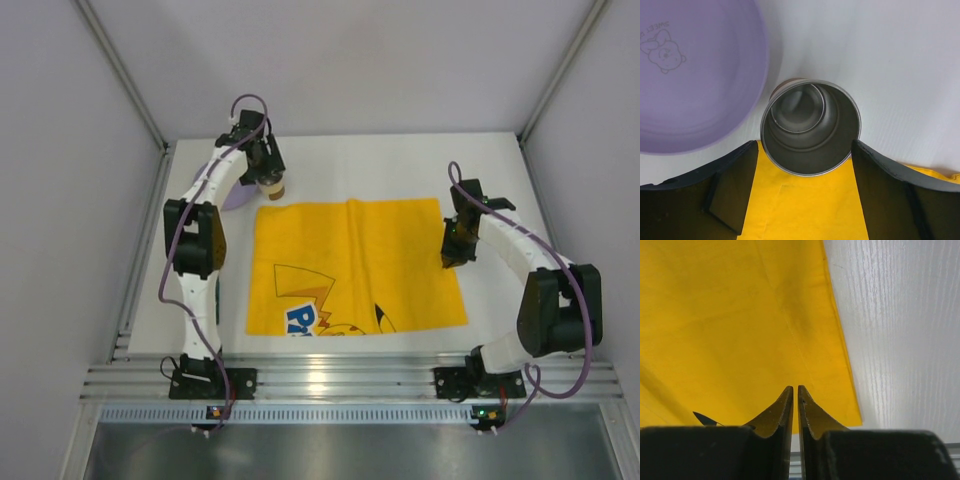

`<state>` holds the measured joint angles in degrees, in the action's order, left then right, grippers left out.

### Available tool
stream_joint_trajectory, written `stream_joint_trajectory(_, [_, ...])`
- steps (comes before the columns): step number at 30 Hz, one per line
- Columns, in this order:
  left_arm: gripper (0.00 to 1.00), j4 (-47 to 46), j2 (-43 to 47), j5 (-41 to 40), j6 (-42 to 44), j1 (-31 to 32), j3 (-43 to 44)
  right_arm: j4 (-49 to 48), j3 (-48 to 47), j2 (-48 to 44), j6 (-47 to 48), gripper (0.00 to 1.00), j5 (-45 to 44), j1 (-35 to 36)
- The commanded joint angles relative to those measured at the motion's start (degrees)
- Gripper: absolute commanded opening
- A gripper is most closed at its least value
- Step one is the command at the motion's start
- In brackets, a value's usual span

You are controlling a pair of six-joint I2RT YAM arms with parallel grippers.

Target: Set the dinner table for one person

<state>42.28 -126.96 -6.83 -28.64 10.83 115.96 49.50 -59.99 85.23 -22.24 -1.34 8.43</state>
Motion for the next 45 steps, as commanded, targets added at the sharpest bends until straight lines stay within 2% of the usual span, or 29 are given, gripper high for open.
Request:
stream_joint_trajectory(1, [0.8, -2.19, 5.47, -1.17, -0.01, -0.55, -2.4, -1.24, -1.27, -0.07, 0.97, 0.08, 0.73, 0.36])
stream_joint_trajectory(8, [0.78, -8.0, 11.12, -1.78, 0.34, -0.63, -10.31, -1.07, -1.71, 1.69, 1.67, 0.08, 0.73, 0.36])
stream_joint_trajectory(14, [0.69, -7.56, 6.55, -1.87, 0.69, -0.72, -8.74, -1.33, -1.89, 3.1, 2.02, 0.05, 0.82, 0.36])
stream_joint_trajectory(17, [0.68, -8.01, 3.65, -1.87, 0.78, -0.72, -7.07, -1.59, -1.36, 3.8, 2.11, 0.02, 1.08, 0.36])
stream_joint_trajectory(20, [0.6, -7.48, 0.31, -1.0, 0.87, -0.9, -3.04, -2.47, -0.22, 4.5, 2.11, 0.0, 1.08, 0.36])
stream_joint_trajectory(21, [0.51, -7.48, -0.22, -0.56, 0.87, -0.9, -2.41, -2.91, 0.13, 4.68, 2.2, 0.0, 1.08, 0.36])
stream_joint_trajectory(27, [0.32, -7.39, -2.86, 0.41, 0.78, -0.99, 0.4, -5.11, 4.87, 6.7, 2.46, 0.0, 0.47, 0.36])
stream_joint_trajectory(28, [0.26, -7.39, -2.86, 0.5, 0.7, -1.07, 0.49, -5.37, 5.4, 7.05, 2.46, 0.0, 0.29, 0.36])
stream_joint_trajectory(37, [0.01, -7.74, -2.07, 1.38, 1.04, -1.16, 0.41, -3.79, 8.13, 12.06, -0.08, 0.0, -2.52, -0.86])
stream_joint_trajectory(45, [0.0, -8.09, -0.84, 2.35, 1.05, -1.25, 0.23, 0.24, 8.92, 10.48, -4.21, 0.0, -8.57, -2.71])
